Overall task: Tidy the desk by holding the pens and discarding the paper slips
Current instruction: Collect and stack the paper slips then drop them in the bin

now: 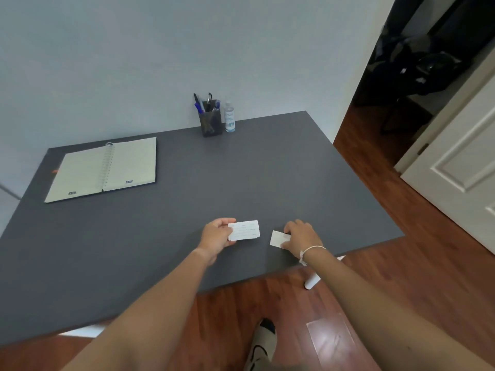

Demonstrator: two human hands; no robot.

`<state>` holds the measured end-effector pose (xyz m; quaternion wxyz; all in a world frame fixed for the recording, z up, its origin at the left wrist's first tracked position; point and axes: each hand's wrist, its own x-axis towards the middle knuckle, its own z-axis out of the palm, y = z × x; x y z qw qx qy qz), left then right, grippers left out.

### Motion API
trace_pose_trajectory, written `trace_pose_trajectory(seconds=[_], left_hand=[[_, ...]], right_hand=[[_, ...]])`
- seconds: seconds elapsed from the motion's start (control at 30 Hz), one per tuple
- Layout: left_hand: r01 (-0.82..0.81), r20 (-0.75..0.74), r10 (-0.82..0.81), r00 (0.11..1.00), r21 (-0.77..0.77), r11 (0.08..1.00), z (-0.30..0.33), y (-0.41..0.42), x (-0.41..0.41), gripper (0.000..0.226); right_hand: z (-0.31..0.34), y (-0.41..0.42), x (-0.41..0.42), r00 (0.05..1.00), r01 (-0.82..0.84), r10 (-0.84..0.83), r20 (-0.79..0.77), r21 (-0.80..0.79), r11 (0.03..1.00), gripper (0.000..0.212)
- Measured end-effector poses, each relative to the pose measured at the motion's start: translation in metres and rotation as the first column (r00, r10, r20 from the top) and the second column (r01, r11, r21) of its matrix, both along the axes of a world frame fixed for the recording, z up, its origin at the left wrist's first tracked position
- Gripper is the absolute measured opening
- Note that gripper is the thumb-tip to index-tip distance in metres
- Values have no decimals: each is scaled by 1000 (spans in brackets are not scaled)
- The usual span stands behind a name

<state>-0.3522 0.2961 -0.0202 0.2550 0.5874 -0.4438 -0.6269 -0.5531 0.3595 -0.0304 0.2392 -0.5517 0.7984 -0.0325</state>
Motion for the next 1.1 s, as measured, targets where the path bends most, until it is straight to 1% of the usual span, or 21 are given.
trace_pose_trajectory(seconds=[0.07, 0.37, 0.57, 0.67, 0.77, 0.83, 0.93, 1.0, 1.07, 1.1], left_hand=[[-3, -3, 3, 1000, -2, 1000, 1, 4, 4, 31], [10, -4, -10, 1000, -7, 1000, 3, 13, 13, 31], [9, -13, -9, 1000, -5, 1000, 1, 14, 13, 31], [12, -10, -12, 1000, 1, 1000, -1, 14, 12, 31], [14, -6, -14, 1000, 1, 1000, -3, 13, 10, 31], [14, -3, -14, 1000, -2, 1000, -3, 12, 7, 31], [24, -8, -24, 1000, -6, 1000, -2, 10, 2, 30], [30, -10, -30, 1000, -8, 1000, -1, 8, -4, 30], [33, -12, -33, 999, -9, 999, -1, 6, -10, 31], [38, -15, -38, 999, -8, 999, -1, 5, -14, 31]], right_hand=[[0, 2, 6, 1000, 16, -16, -7, -14, 1000, 32], [-3, 12, 15, 996, 82, -84, -27, -55, 995, 26], [-4, 14, 18, 997, 46, -50, -52, -82, 996, 22], [-4, 17, 17, 999, 39, -42, -18, -127, 991, 18], [-2, 15, 14, 992, 60, -44, 119, -134, 989, 13], [1, 12, 12, 952, 152, -111, 285, -126, 980, 5], [10, 8, 11, 822, 322, -224, 524, -103, 941, 28], [18, 7, 12, 731, 389, -250, 635, -87, 917, 27], [26, 6, 10, 670, 416, -245, 700, -82, 905, 18], [30, 5, 8, 646, 423, -237, 725, -82, 902, 17]])
